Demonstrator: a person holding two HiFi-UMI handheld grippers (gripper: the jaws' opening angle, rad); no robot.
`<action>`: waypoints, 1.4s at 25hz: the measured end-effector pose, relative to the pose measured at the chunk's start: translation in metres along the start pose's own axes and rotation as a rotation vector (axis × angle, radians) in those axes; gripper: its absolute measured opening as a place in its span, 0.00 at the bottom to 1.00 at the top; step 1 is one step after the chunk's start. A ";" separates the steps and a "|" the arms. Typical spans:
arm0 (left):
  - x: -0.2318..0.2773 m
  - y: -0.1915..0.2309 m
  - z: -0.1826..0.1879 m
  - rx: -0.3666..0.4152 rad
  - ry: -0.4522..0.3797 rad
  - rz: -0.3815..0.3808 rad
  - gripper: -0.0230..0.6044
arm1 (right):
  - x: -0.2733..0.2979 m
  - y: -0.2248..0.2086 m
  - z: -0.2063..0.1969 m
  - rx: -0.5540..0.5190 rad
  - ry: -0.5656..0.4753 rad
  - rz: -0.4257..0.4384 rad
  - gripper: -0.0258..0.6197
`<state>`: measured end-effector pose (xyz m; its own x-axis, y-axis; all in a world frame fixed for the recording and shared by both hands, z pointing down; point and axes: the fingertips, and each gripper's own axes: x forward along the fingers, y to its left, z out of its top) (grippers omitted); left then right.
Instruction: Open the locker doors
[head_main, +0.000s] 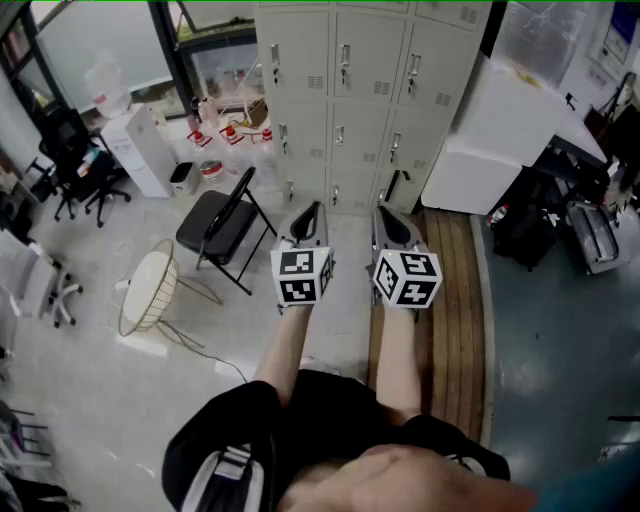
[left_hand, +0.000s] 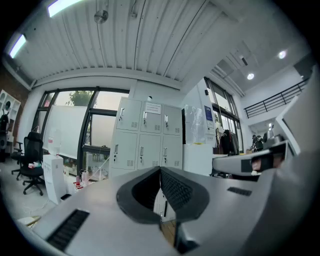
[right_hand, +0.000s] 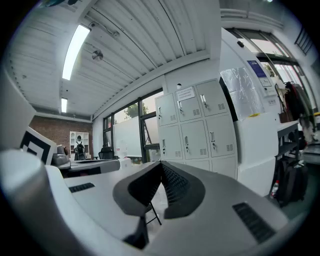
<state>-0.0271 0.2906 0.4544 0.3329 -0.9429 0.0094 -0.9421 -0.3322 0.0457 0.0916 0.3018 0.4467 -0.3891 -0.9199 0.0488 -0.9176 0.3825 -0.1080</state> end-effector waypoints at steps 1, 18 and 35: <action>0.000 -0.004 0.001 0.006 0.003 -0.003 0.05 | -0.003 0.000 0.001 0.005 0.006 0.014 0.06; 0.039 0.014 -0.007 -0.047 -0.019 -0.026 0.05 | 0.054 -0.010 -0.012 -0.048 0.039 0.025 0.07; 0.229 0.139 0.003 -0.029 0.046 -0.037 0.05 | 0.272 -0.023 0.047 -0.236 0.018 0.046 0.07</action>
<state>-0.0815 0.0285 0.4594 0.3697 -0.9277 0.0527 -0.9278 -0.3654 0.0756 0.0107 0.0385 0.4160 -0.4301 -0.9003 0.0671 -0.8917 0.4352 0.1244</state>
